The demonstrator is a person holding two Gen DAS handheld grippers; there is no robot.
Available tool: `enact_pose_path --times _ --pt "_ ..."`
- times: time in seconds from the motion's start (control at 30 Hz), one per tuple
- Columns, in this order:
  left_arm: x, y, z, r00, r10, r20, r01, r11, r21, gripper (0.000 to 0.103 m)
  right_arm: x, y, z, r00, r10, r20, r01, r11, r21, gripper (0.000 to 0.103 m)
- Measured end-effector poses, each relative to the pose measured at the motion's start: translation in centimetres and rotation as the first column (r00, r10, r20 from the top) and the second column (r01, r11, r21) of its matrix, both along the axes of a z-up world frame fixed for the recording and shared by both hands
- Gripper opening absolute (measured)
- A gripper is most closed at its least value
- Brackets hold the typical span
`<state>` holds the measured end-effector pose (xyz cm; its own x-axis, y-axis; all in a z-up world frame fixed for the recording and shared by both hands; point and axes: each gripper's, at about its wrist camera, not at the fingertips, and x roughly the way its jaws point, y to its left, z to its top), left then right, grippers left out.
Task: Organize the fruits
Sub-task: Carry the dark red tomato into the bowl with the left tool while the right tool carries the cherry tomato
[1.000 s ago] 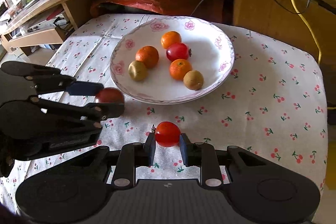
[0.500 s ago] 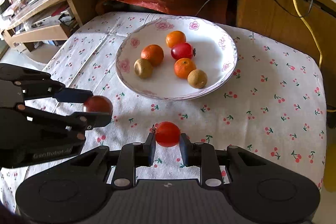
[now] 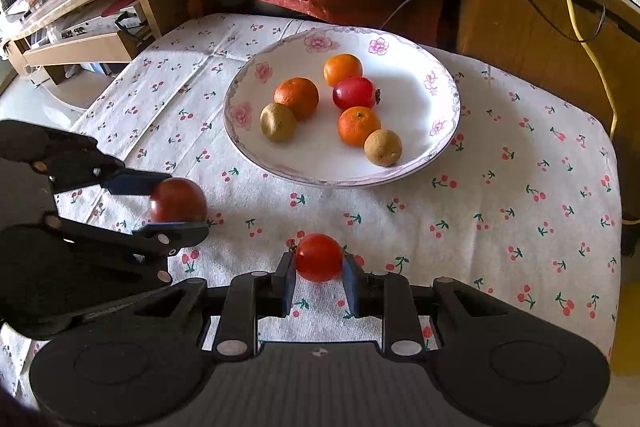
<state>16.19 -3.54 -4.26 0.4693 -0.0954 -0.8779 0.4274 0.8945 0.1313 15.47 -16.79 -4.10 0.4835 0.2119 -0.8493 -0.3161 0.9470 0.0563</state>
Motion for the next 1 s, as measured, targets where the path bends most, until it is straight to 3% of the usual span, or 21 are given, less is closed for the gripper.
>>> enact_pose_path --times 0.13,0.4,1.0 --pt "0.2 0.7 0.2 1.000 0.016 -0.016 -0.017 0.999 -0.050 0.047 0.0 0.1 0.1 1.000 0.002 0.006 -0.002 1.000 -0.006 0.020" --pt "0.0 0.1 0.4 1.000 0.004 -0.011 -0.004 1.000 -0.031 0.047 -0.1 0.1 0.2 1.000 0.009 0.005 -0.009 1.000 -0.009 0.020" --pt "2.6 -0.8 3.3 0.998 0.027 0.052 -0.021 0.993 -0.120 0.047 1.3 -1.0 2.7 0.998 -0.031 0.058 0.029 0.999 0.043 0.020"
